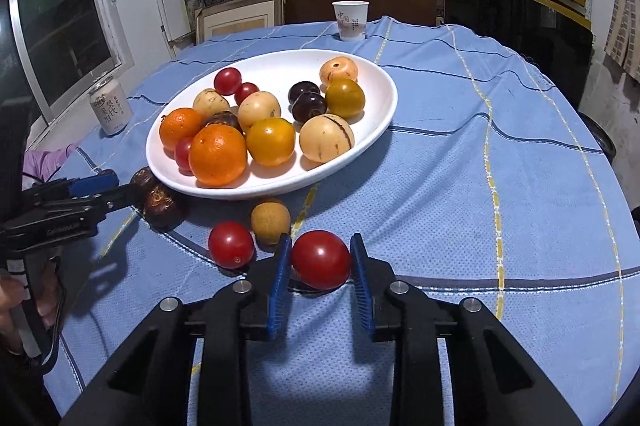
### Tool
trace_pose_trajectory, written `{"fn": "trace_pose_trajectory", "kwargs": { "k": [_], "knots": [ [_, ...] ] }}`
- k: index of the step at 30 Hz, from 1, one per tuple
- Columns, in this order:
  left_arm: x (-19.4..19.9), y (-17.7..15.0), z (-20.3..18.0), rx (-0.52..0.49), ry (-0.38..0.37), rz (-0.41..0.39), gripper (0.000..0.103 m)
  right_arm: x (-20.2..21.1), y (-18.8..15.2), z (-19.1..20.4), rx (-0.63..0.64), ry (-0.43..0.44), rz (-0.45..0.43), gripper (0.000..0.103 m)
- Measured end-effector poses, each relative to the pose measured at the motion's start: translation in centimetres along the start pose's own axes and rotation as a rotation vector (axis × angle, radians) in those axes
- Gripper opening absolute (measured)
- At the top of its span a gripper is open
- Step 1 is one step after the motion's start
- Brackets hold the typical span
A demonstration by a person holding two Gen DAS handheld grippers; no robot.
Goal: Organize fruits
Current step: 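Grasp a red cherry tomato with the right tool while the left tool moves toward a mangosteen, then grasp a dark mangosteen with the left tool while the right tool holds the tomato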
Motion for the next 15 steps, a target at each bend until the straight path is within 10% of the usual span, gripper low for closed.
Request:
{"fn": "trace_pose_trajectory", "kwargs": {
  "k": [7,11,15],
  "knots": [
    [-0.8,0.5,0.7,-0.007,0.042,0.006,0.071,0.0,0.0,-0.1,-0.009,0.004,-0.003,0.03],
    [-0.8,0.1,0.4,-0.019,0.006,0.018,0.052,0.1,0.1,0.0,-0.007,0.006,-0.008,0.03],
    [-0.9,-0.1,-0.4,-0.051,-0.017,0.027,0.061,0.2,0.1,0.1,-0.002,0.006,-0.015,0.03]
  ]
}}
Point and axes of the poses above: each gripper's, at about its wrist camera, not at the fingertips, and x roughly against the way its jaws point, z to its left, y to its top, the point moved 8 cm from there along -x, roughly the way its jaws point, and after that the axes turned 2 degrees about -z, right-handed, at the moved point
